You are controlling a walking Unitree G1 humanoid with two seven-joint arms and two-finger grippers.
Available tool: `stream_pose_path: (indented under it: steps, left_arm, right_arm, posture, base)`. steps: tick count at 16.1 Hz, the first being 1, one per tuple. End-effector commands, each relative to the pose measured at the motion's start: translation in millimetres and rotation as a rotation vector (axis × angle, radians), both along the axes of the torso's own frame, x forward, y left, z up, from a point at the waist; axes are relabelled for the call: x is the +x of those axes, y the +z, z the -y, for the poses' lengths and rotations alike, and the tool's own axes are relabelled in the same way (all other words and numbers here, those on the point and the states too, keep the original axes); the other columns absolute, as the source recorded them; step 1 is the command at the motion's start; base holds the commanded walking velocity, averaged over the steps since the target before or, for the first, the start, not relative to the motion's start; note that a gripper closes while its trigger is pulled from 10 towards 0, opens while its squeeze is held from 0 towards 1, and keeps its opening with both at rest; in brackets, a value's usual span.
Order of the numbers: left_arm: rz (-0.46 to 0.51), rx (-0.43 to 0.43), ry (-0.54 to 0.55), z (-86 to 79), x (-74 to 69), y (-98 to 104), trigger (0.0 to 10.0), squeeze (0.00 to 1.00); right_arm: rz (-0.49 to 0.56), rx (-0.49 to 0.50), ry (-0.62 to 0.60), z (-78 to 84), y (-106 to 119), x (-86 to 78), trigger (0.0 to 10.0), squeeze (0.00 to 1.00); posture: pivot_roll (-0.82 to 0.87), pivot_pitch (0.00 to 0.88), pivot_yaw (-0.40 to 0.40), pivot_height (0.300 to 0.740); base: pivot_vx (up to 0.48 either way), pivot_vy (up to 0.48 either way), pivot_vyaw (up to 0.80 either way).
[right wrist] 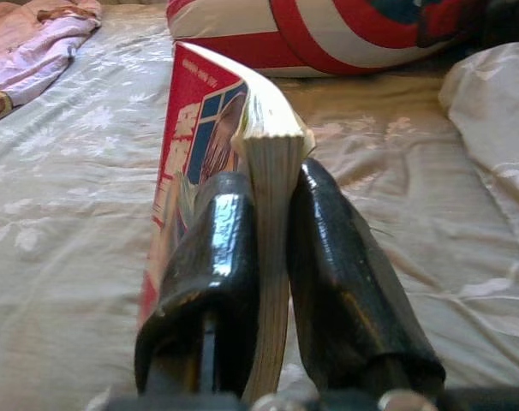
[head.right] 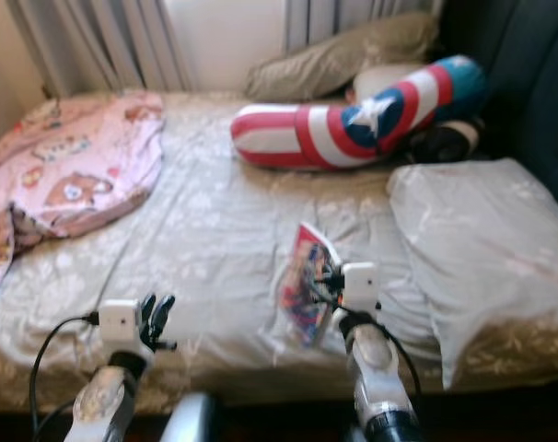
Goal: Clean up the room
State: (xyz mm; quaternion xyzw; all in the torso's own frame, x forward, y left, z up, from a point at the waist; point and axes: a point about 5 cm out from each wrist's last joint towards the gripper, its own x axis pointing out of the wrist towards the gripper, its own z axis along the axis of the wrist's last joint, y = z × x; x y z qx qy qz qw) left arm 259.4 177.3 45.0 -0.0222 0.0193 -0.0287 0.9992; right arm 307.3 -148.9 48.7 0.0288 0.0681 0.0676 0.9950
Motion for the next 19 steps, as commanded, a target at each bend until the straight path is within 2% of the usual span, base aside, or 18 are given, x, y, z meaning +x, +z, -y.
stream_pose_path:
  steps: [1,6,10,11,15,17,19]
  left_arm:
    - [0.022,0.006,-0.012,3.0,4.3,6,10.0,0.00]
    - [0.023,0.007,-0.010,3.1,3.8,5,10.0,0.00]
    - [0.025,0.008,-0.012,3.2,4.3,6,10.0,0.00]
    - [0.026,0.009,-0.013,3.2,4.3,6,10.0,0.00]
    - [0.025,0.009,-0.016,4.7,3.7,6,10.0,0.00]
    - [0.024,0.010,-0.020,4.7,2.6,6,10.0,0.00]
    - [0.020,0.015,-0.025,4.0,0.8,5,10.0,0.00]
  right_arm:
    - [0.062,0.002,-0.025,7.1,12,5.0,10.0,0.00]
    - [0.109,0.024,-0.056,10.7,19,7.2,10.0,0.00]
    - [0.107,0.024,-0.036,7.4,18,6.5,10.0,0.00]
    - [0.107,-0.003,-0.001,4.1,18,6.0,10.0,0.00]
    - [0.119,0.015,0.067,-6.0,19,3.6,10.0,0.00]
    - [0.110,0.067,0.027,-3.0,19,4.8,10.0,0.00]
    - [0.060,0.194,-0.057,6.3,18,13.7,10.0,0.00]
  posture:
    - [0.05,0.000,0.009,0.616]
    - [0.05,0.000,0.008,0.616]
    - [0.05,0.000,0.010,0.616]
    - [0.05,0.000,0.010,0.616]
    - [0.04,0.000,0.010,0.616]
    - [0.05,0.000,0.011,0.616]
    - [0.05,0.000,0.015,0.616]
  base:
    - [0.251,0.000,0.00]
    - [0.262,0.000,0.00]
    - [0.289,0.000,0.00]
    - [0.289,0.000,0.00]
    - [0.145,0.000,0.71]
    - [0.000,0.000,0.00]
    - [0.000,0.000,0.00]
